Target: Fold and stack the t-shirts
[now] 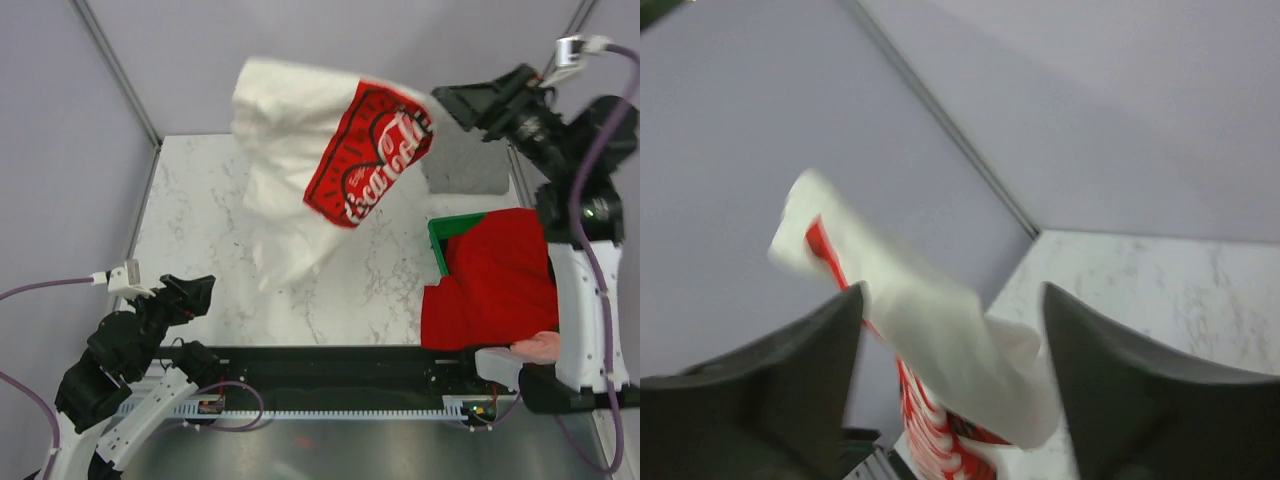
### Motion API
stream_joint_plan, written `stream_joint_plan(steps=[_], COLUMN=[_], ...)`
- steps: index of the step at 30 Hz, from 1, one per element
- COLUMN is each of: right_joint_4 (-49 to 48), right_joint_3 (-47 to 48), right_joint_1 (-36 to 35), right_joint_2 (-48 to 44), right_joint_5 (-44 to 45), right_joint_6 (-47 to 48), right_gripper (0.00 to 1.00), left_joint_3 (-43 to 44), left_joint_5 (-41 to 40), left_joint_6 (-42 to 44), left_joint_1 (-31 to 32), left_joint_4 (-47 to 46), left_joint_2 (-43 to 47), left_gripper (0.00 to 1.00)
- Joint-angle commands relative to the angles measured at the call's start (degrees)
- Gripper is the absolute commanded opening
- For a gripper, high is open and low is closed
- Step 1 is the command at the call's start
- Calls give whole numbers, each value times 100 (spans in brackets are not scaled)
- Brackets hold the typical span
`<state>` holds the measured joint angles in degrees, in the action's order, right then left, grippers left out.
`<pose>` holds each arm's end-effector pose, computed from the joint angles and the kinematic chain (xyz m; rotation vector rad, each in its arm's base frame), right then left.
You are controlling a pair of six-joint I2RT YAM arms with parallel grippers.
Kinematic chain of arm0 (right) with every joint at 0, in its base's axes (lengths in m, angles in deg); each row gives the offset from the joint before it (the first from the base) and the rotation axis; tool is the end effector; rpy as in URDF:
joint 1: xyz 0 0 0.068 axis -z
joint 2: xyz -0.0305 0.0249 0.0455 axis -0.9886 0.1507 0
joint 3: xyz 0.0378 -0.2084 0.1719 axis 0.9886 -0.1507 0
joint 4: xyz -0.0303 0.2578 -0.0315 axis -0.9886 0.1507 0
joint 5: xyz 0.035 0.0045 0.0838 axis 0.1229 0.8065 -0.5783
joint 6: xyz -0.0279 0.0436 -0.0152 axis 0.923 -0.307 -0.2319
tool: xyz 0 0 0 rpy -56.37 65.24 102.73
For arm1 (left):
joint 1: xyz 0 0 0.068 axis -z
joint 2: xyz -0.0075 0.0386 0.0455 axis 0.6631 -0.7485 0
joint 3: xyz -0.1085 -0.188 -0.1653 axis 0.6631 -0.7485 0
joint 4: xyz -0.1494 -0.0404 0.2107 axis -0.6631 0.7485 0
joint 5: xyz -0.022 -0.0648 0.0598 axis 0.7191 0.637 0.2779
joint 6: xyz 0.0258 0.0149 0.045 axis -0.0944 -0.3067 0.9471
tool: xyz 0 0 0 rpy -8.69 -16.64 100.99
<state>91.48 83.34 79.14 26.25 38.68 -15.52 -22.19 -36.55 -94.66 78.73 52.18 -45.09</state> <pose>0.1747 0.0271 0.5851 -0.0310 1.3659 1.1126 0.0107 0.0121 0.3274 -0.3464 1.7739 -0.5180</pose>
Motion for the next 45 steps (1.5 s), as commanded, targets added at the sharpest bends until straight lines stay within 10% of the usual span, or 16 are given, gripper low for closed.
stream_joint_plan(steps=[1,4,10,13,18,29,45], right_joint_4=[2505,3719,2666,2912,2685,267,1312], right_joint_3=[-392,-47,-1524,-1778,-3183,-3592,-876], right_joint_1=[-1032,-1213,-1380,-1546,-2099,-5843,-4317], right_joint_2=[1296,2494,1107,888,202,2561,5931], right_joint_5=[1992,3381,3446,3384,3490,3041,3191], right_joint_6=[1656,1999,1762,1788,1490,356,1304], right_gripper=[98,98,98,98,98,92,95], left_joint_3=[42,208,1042,1290,1062,323,209], left_joint_5=[-224,-277,73,626,1147,1376,1156], left_joint_6=[-232,-302,-408,-547,-1093,-1357,-1445], left_joint_1=[-36,-28,-63,-80,270,438,429], left_joint_4=[-86,10,466,1230,1215,1101,1312], left_joint_2=[-35,-140,-1408,-3226,-3560,-2664,-2408], left_gripper=[91,91,70,73,72,73,73])
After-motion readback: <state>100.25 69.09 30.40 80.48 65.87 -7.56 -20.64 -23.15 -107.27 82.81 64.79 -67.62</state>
